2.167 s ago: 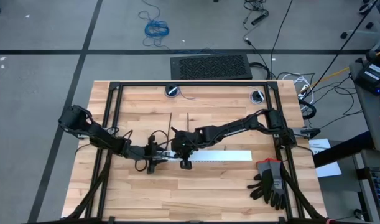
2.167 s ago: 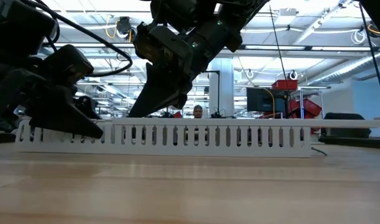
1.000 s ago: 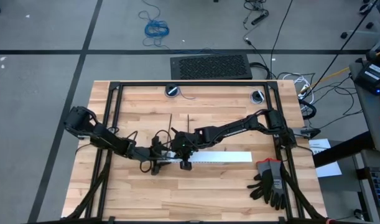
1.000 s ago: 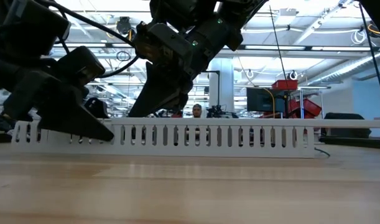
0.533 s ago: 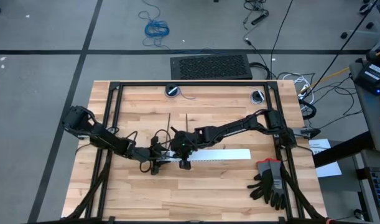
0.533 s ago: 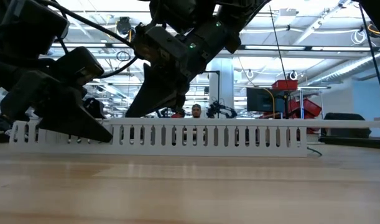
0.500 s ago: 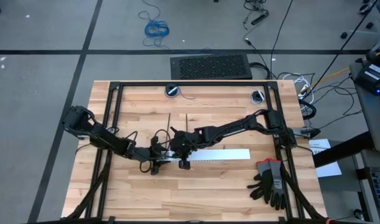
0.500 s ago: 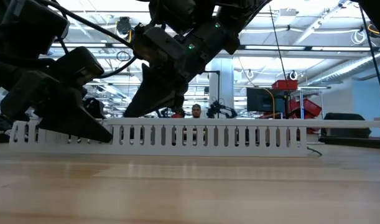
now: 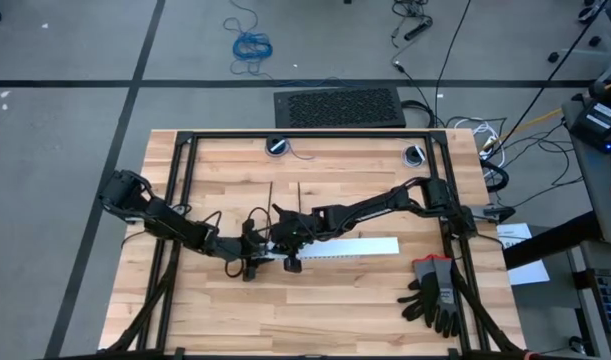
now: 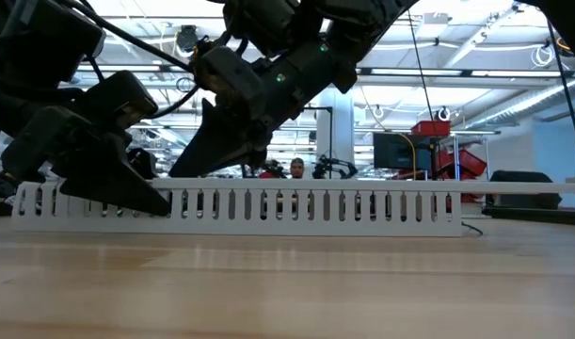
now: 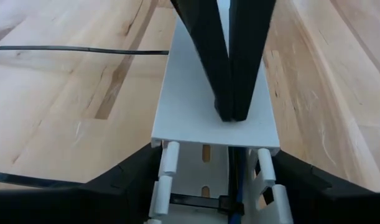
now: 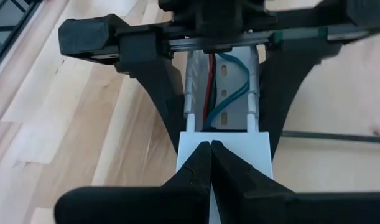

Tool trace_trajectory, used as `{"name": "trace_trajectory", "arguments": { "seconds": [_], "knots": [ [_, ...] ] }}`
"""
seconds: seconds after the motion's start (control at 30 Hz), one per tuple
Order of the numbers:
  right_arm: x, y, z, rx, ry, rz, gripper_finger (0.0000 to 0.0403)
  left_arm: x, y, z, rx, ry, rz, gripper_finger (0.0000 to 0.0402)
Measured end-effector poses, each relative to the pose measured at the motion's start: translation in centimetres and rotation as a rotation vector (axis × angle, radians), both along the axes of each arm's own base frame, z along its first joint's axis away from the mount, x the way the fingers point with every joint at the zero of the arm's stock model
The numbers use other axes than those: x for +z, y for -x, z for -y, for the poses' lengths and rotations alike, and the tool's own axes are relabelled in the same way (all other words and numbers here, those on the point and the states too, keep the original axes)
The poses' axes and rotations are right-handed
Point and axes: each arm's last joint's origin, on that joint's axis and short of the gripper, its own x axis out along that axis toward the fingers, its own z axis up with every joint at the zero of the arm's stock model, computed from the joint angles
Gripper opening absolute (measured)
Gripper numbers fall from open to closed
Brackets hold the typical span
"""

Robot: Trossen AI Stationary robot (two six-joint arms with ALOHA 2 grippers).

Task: Ziptie cables
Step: Close the white cable duct

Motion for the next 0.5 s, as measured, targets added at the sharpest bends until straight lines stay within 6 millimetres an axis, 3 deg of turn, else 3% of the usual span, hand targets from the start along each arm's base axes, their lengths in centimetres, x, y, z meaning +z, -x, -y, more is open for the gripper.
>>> {"name": "trace_trajectory", "arguments": {
  "seconds": [0.17, 0.37, 0.5],
  "knots": [
    [2.1, 0.4, -0.9, 0.016, 0.07, 0.045, 0.0, 0.0, 0.0, 0.0, -0.002, 0.009, -0.003, 0.0265],
    [6.4, 2.1, -1.7, 0.003, 0.138, 0.05, 0.0, 0.7, -0.1, 0.1, -0.021, 0.004, 0.025, 0.0323],
    [5.9, 2.8, -1.8, -0.009, 0.14, -0.041, 0.0, 0.7, -0.1, 0.1, -0.02, 0.003, 0.024, 0.0341]
  ]
}}
